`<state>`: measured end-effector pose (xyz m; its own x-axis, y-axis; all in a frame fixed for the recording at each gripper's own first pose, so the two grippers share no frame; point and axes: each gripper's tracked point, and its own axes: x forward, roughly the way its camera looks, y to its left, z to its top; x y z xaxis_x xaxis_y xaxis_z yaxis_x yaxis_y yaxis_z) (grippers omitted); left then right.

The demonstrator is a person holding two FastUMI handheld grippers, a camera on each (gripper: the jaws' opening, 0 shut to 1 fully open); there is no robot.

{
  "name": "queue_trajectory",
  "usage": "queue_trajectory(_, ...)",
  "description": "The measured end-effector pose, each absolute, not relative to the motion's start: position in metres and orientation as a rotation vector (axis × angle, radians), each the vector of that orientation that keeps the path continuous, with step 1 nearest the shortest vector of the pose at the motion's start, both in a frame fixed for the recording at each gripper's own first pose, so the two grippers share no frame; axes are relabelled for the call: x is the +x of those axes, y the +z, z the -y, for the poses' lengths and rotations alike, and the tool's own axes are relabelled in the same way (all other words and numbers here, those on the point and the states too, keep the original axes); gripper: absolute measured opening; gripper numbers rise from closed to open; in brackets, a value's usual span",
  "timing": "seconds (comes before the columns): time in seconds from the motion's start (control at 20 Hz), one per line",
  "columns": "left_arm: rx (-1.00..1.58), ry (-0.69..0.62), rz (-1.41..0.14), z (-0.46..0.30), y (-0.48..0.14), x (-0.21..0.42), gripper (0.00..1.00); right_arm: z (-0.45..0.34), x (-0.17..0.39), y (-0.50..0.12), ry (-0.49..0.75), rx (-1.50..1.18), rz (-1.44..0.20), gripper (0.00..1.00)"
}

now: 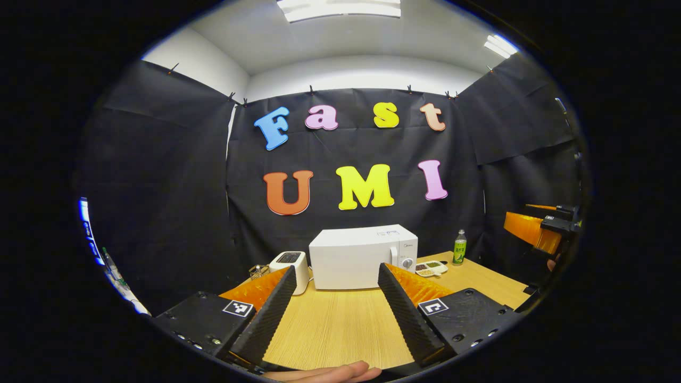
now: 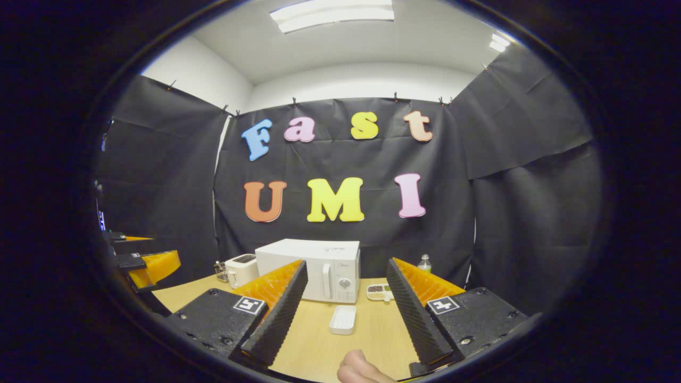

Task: Open the microwave oven with the left hand, put the food in, and close the microwave oven.

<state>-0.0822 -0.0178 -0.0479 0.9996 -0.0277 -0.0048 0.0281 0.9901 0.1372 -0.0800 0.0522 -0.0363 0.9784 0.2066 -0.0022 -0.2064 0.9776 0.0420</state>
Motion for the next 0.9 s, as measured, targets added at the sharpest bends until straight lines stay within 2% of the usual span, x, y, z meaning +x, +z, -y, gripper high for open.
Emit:
queue_trajectory(0.55,0.094,-0.037,-0.005,0.024,-0.041,-0.086,0.96,-0.025,-0.091,-0.033,0.166,0.024,0.017,0.89)
queue_trajectory(0.75,0.101,-0.028,0.01,0.021,-0.038,-0.082,0.96,-0.021,-0.092,-0.02,0.177,0.03,0.083,0.89)
queue_trajectory(0.8,0.098,-0.03,0.012,0.023,-0.038,-0.083,0.96,-0.017,-0.091,-0.023,0.166,0.023,0.082,0.95)
queue_trajectory(0.9,0.091,-0.038,0.013,0.024,-0.038,-0.081,0.96,-0.016,-0.089,-0.024,0.157,0.021,0.08,0.95)
